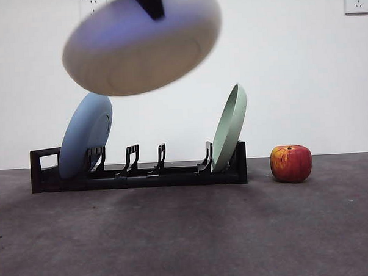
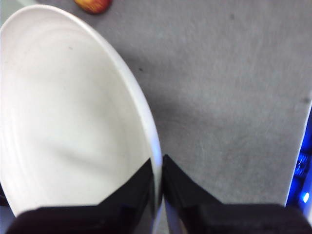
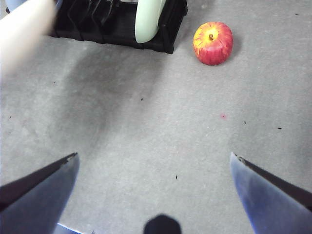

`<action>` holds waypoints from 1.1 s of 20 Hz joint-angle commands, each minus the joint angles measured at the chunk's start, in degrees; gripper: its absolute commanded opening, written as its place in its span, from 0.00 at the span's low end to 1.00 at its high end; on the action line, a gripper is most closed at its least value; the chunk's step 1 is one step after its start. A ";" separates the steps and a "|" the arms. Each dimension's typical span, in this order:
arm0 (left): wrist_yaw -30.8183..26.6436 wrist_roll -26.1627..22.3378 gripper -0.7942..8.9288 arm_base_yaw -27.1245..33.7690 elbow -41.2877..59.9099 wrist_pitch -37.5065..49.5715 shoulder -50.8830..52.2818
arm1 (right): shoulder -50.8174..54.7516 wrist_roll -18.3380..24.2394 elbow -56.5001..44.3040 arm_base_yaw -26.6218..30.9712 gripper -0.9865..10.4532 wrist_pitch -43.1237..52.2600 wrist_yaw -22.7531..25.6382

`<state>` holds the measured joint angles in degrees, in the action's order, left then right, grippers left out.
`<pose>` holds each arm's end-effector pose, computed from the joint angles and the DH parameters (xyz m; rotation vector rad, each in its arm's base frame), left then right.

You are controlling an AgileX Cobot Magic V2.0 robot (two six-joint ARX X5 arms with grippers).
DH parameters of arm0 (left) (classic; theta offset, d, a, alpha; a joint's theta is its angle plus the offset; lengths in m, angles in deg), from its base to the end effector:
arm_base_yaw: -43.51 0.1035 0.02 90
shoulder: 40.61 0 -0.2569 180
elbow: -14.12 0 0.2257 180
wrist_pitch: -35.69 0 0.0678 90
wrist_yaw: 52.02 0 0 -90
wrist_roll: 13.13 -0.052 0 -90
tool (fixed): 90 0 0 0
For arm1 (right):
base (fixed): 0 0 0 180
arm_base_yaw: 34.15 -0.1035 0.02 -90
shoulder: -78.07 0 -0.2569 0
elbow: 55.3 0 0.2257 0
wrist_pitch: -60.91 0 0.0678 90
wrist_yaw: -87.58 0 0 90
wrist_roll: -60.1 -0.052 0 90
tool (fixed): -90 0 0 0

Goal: Take the yellow plate from the plate rack,put the plate on the table,take the apple from the table,put the apple in the plate

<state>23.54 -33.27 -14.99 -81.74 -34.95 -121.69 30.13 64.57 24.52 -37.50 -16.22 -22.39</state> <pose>0.1494 -0.2189 0.3171 0.9094 0.6818 -0.8545 0.1204 0.0248 0.3306 0.0419 0.7706 0.4157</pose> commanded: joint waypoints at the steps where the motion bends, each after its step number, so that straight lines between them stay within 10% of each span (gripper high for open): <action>1: -2.58 0.44 0.08 -2.27 3.91 0.72 -3.37 | 0.04 0.22 0.11 -0.02 0.55 -0.11 -0.24; 12: -11.15 4.90 0.08 -7.93 26.64 23.96 -6.36 | 0.04 0.11 0.11 -0.02 0.55 -0.46 -0.26; 22: -15.10 5.38 0.08 -12.44 28.30 27.28 -16.09 | -0.33 0.04 0.11 -0.02 0.55 -0.26 -0.28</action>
<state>7.94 -28.86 -27.12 -53.99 -7.89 -137.23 29.80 64.55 24.52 -37.50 -16.66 -22.39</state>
